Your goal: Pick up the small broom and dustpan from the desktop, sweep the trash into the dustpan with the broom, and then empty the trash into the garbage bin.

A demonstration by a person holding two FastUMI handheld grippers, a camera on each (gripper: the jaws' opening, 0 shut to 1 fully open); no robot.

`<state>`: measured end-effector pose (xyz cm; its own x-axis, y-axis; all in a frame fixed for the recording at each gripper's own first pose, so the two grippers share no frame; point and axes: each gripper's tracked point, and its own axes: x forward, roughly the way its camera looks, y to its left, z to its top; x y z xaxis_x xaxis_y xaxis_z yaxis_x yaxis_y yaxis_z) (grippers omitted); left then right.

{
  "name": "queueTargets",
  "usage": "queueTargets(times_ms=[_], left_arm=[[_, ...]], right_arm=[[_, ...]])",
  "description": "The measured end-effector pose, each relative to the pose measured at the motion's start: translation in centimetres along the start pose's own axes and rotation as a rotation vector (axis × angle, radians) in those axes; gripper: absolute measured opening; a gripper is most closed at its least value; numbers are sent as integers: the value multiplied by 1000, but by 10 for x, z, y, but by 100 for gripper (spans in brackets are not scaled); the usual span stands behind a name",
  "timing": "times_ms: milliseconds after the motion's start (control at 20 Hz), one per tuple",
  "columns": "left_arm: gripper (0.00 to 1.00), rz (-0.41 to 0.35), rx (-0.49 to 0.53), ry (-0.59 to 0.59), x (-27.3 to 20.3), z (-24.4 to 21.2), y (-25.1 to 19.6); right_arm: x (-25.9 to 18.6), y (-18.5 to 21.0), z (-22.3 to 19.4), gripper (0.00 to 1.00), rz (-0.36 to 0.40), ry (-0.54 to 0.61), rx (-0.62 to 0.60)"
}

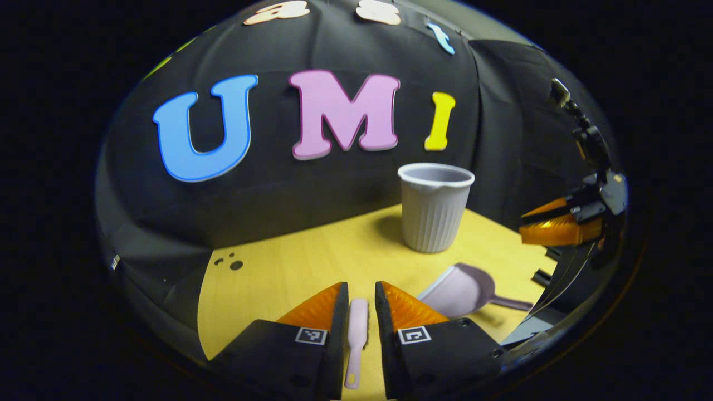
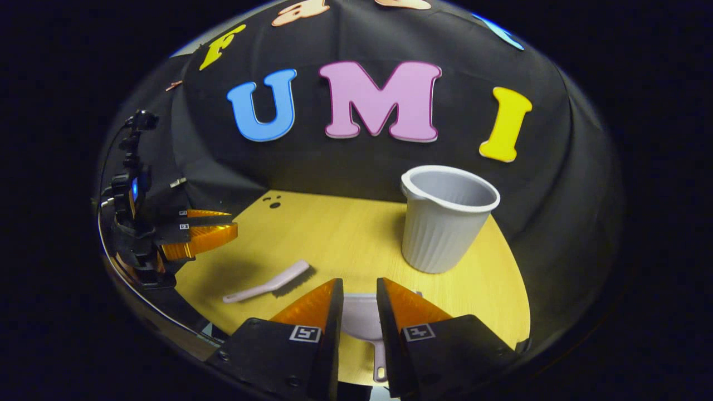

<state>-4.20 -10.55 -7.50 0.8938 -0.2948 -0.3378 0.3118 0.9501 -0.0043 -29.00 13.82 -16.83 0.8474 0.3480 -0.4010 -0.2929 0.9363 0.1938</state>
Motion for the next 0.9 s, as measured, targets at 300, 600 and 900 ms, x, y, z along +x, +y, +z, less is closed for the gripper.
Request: queueTargets(times_ms=[300, 600, 900], left_arm=[[32, 39, -31, -120, -19, 32, 0], [32, 20, -59, -99, -19, 35, 2], [32, 30, -53, -92, -9, 25, 1]], right_arm=[[-13, 13, 33, 38, -13, -154, -19], [-8, 24, 37, 35, 7, -142, -8], [-5, 14, 38, 37, -13, -112, 16]])
